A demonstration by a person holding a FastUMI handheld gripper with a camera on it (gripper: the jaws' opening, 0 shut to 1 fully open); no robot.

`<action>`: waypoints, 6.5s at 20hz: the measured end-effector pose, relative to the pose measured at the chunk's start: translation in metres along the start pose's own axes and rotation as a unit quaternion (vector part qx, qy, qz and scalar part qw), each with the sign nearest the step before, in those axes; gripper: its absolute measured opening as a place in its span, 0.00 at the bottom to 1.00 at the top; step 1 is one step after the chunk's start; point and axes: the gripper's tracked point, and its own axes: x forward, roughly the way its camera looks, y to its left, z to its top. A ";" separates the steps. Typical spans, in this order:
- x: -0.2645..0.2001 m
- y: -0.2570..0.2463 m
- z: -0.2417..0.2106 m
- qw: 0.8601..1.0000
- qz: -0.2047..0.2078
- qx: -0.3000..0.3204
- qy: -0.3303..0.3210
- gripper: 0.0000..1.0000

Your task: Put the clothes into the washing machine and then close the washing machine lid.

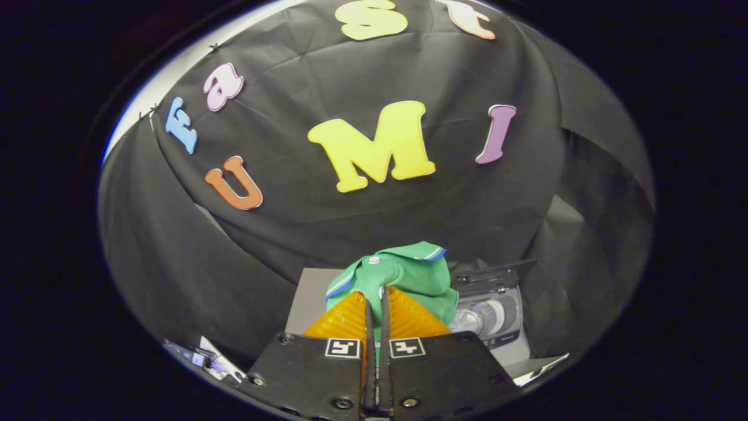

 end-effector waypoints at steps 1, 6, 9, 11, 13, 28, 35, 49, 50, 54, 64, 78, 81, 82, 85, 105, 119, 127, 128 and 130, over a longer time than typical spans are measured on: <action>-0.002 -0.008 -0.001 1.000 -0.004 0.005 0.000 0.05; 0.002 -0.055 -0.007 0.999 -0.027 0.033 0.009 0.05; 0.005 -0.082 -0.009 0.998 -0.037 0.049 0.015 0.05; 0.010 -0.100 -0.010 0.997 -0.042 0.056 0.019 0.05; 0.017 -0.117 -0.015 0.997 -0.042 0.059 0.030 0.05; 0.103 -0.215 -0.055 0.995 -0.013 0.045 0.086 0.05; 0.160 -0.251 -0.093 0.992 -0.010 0.051 0.114 0.05; 0.254 -0.311 -0.194 0.988 -0.034 0.028 0.149 0.05; 0.260 -0.316 -0.201 0.987 -0.037 0.025 0.152 0.05; 0.286 -0.322 -0.221 0.987 -0.038 0.021 0.155 0.05; 0.350 -0.336 -0.278 0.986 -0.068 -0.003 0.150 0.06; 0.384 -0.354 -0.310 0.983 -0.106 0.013 0.152 0.25; 0.370 -0.343 -0.293 0.986 -0.102 -0.001 0.129 0.47; 0.364 -0.340 -0.284 0.987 -0.105 -0.007 0.119 0.50; 0.344 -0.324 -0.244 0.992 -0.103 -0.027 0.064 0.62; 0.371 -0.286 -0.030 0.987 -0.062 -0.062 -0.131 1.00; 0.345 -0.293 -0.067 0.980 -0.057 -0.074 -0.176 1.00; 0.321 -0.292 -0.106 0.978 -0.063 -0.074 -0.186 1.00; 0.318 -0.293 -0.111 0.978 -0.067 -0.073 -0.184 1.00; 0.313 -0.295 -0.124 0.978 -0.076 -0.071 -0.179 1.00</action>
